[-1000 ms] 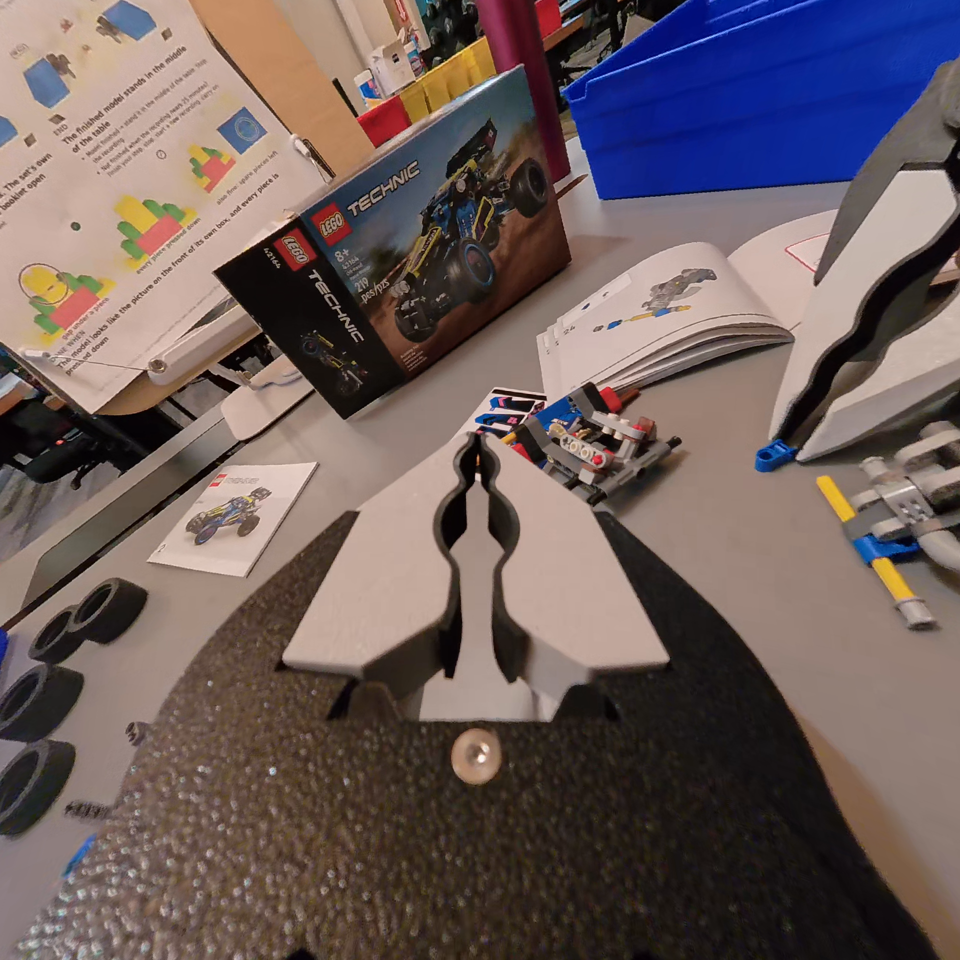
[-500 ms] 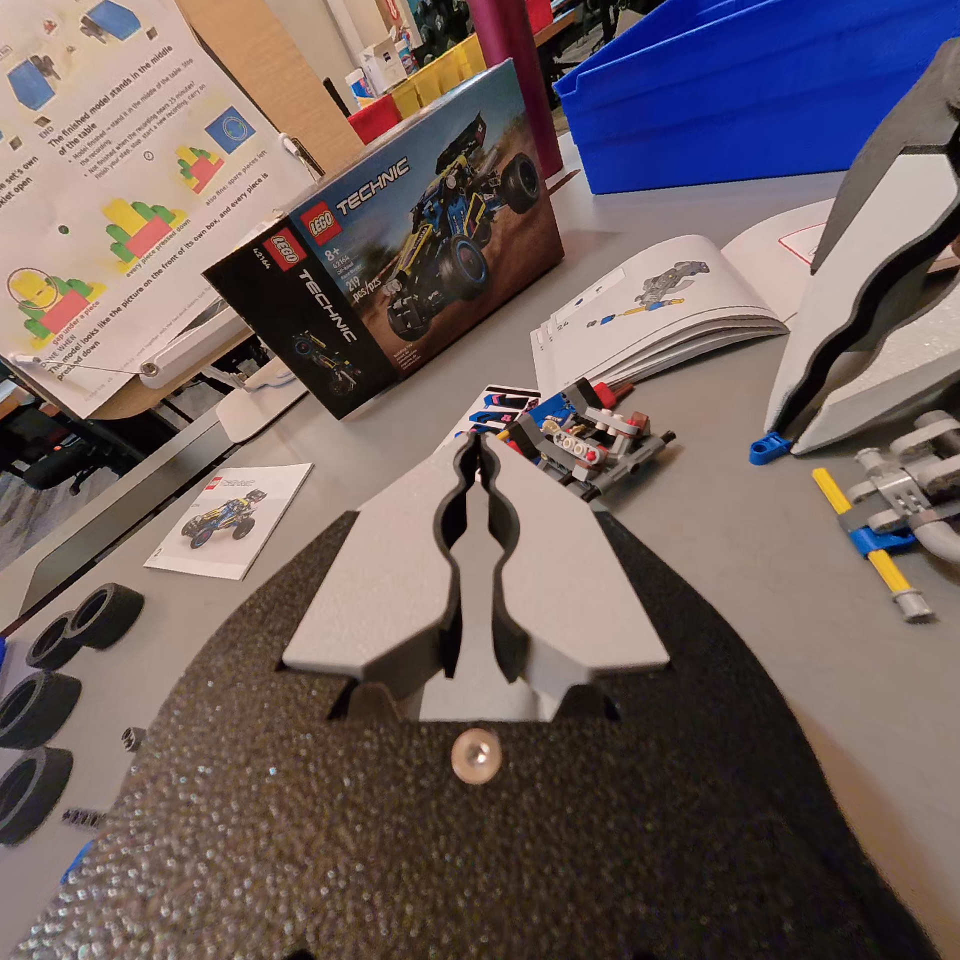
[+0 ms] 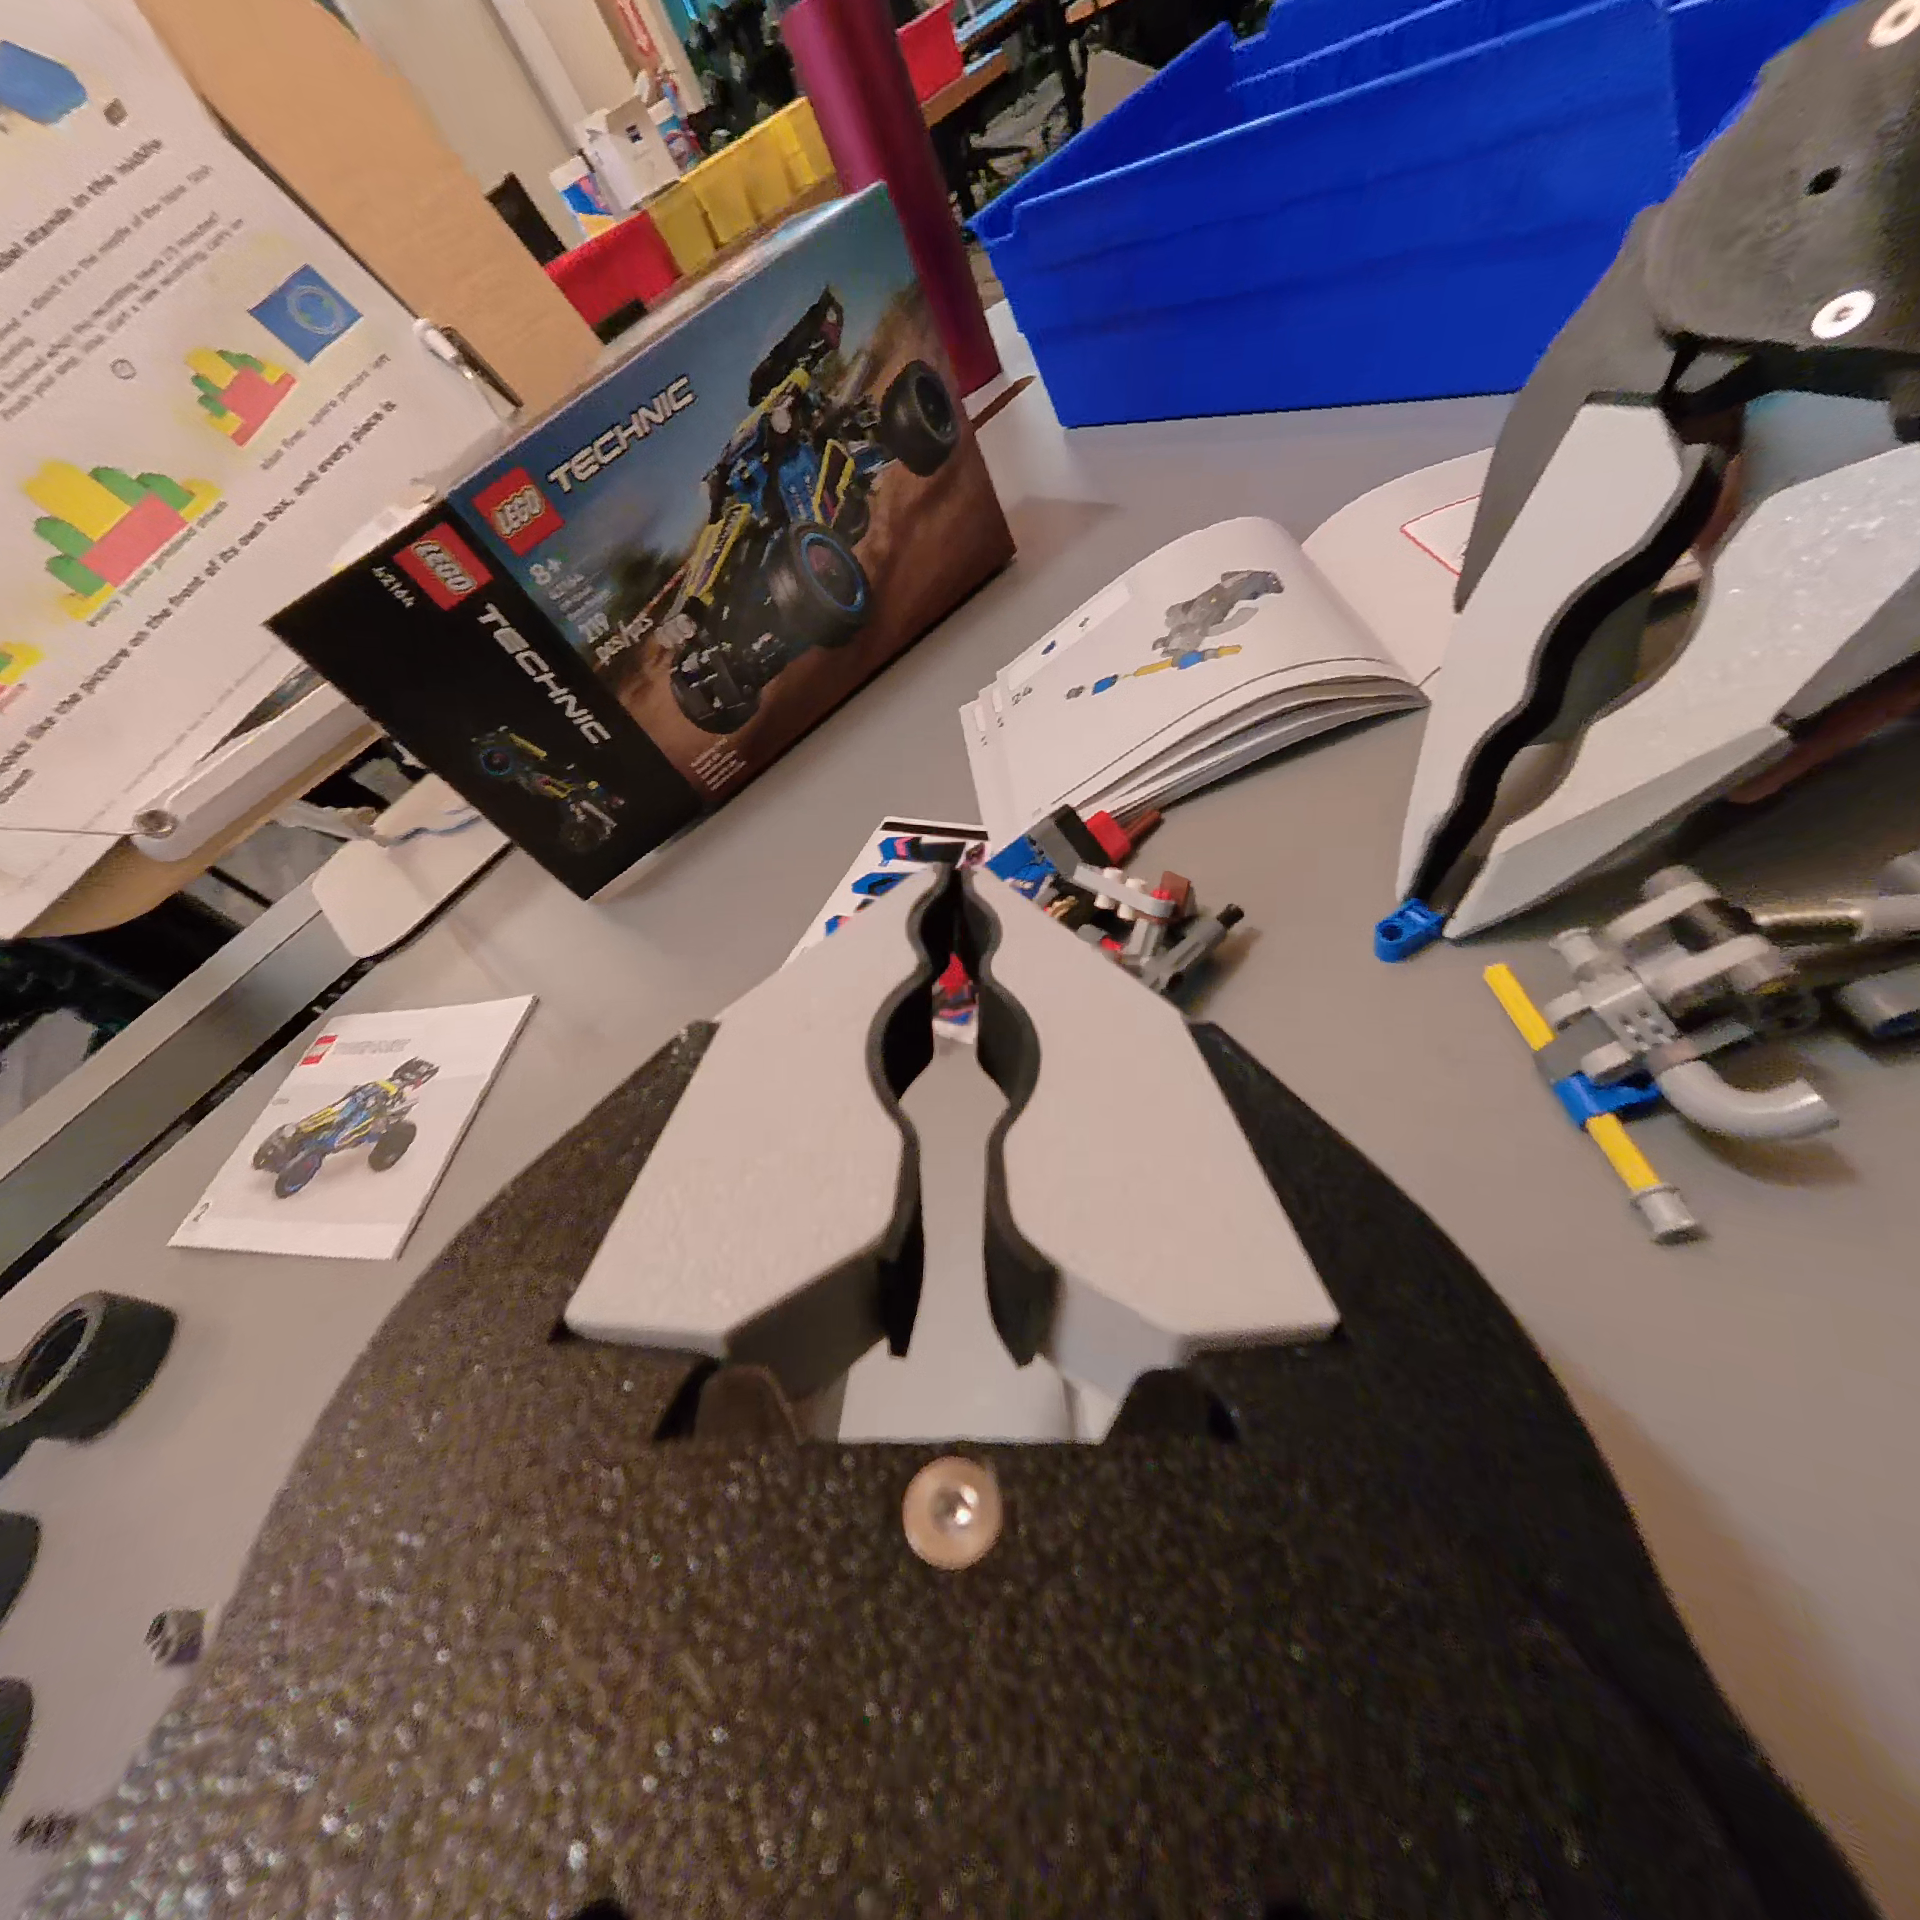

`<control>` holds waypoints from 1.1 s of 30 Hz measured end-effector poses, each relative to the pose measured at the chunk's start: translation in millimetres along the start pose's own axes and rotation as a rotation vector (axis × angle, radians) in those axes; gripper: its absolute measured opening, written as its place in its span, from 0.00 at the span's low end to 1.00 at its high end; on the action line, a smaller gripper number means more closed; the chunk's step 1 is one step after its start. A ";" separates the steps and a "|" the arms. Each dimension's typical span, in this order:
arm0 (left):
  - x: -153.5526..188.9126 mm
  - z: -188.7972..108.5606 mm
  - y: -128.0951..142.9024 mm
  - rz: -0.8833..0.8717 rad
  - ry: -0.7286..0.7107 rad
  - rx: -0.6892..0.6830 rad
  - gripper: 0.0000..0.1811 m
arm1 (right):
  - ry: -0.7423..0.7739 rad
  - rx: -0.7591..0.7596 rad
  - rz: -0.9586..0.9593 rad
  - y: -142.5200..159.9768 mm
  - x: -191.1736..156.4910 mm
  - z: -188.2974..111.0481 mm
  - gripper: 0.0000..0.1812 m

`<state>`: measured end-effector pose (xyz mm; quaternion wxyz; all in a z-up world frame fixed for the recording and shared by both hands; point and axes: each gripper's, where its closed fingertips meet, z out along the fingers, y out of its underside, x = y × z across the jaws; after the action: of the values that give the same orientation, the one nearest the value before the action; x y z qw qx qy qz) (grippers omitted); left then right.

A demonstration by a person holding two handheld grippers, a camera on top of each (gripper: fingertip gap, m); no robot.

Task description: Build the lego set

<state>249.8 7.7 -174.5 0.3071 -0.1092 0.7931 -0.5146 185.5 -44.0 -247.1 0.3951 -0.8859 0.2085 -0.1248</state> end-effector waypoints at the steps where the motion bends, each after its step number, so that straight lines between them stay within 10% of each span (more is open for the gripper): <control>1: 2.6 0.6 -1.4 -0.009 0.025 0.000 0.00 | 0.001 0.000 0.004 0.1 0.8 0.0 0.03; 9: 27.1 1.9 -12.9 -0.066 0.234 -0.004 0.00 | 0.064 0.084 0.067 -8.8 12.4 -10.2 0.03; 17: 59.4 -6.3 -40.4 -0.115 0.425 0.135 0.04 | -0.101 0.580 0.411 -64.1 14.5 -54.4 0.03; 23: 57.1 -8.8 -62.4 -0.096 0.319 0.255 0.11 | -0.265 0.858 0.751 -89.0 22.8 -75.3 0.03; 33: 47.7 -8.7 -65.9 -0.018 0.174 0.274 0.10 | -0.356 0.890 0.786 -105.1 6.3 -69.2 0.03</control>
<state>197.6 -38.6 -131.7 0.2444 -0.0285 0.7380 -0.6283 192.9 -28.6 -122.2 0.7718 -0.5003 0.3782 0.1046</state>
